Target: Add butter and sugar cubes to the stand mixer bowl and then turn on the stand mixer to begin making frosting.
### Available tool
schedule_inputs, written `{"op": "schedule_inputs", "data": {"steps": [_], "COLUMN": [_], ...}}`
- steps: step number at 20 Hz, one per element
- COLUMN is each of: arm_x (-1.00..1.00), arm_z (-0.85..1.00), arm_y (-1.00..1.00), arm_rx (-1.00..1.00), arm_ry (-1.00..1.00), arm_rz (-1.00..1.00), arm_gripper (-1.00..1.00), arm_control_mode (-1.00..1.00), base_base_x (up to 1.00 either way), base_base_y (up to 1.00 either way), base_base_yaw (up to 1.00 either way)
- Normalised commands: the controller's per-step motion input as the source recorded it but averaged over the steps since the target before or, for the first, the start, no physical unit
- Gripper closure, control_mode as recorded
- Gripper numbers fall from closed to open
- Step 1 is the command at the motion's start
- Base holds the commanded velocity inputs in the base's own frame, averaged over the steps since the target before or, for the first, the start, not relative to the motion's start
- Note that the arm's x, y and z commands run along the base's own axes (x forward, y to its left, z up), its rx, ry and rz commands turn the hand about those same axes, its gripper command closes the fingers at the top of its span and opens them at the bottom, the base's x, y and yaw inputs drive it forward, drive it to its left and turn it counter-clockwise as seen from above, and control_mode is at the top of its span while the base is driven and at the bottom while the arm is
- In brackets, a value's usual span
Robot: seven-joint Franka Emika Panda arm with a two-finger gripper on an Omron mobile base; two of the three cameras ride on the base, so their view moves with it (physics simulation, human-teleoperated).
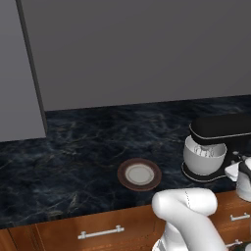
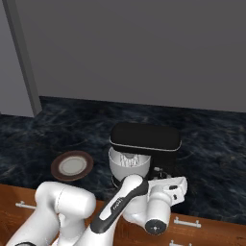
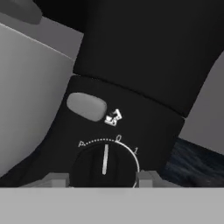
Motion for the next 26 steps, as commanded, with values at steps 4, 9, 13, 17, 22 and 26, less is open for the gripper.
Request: {"op": "schedule_inputs", "data": {"steps": [4,9,13,17,22,26], "arm_x": [0.0,0.0,0.0,0.0,0.0,0.0], "arm_z": [0.0,0.0,0.0,0.01,0.06,0.11], "arm_y": [0.0,0.0,0.0,0.0,0.0,0.0], "arm_rx": [0.36,0.35,0.35,0.34,0.31,0.31], "arm_ry": [0.0,0.0,0.0,0.0,0.0,0.0], "arm_rz": [0.0,0.0,0.0,0.0,-0.01,-0.01], "arm_gripper": [1.0,1.0,1.0,1.0,1.0,1.0], "arm_control_mode": [-1.0,-1.0,-1.0,-1.0,-1.0,-1.0], "base_base_x": [0.0,0.0,0.0,0.0,0.0,0.0], "base_base_y": [0.0,0.0,0.0,0.0,0.0,0.0], "base_base_yaw": [0.0,0.0,0.0,0.0,0.0,0.0]}}
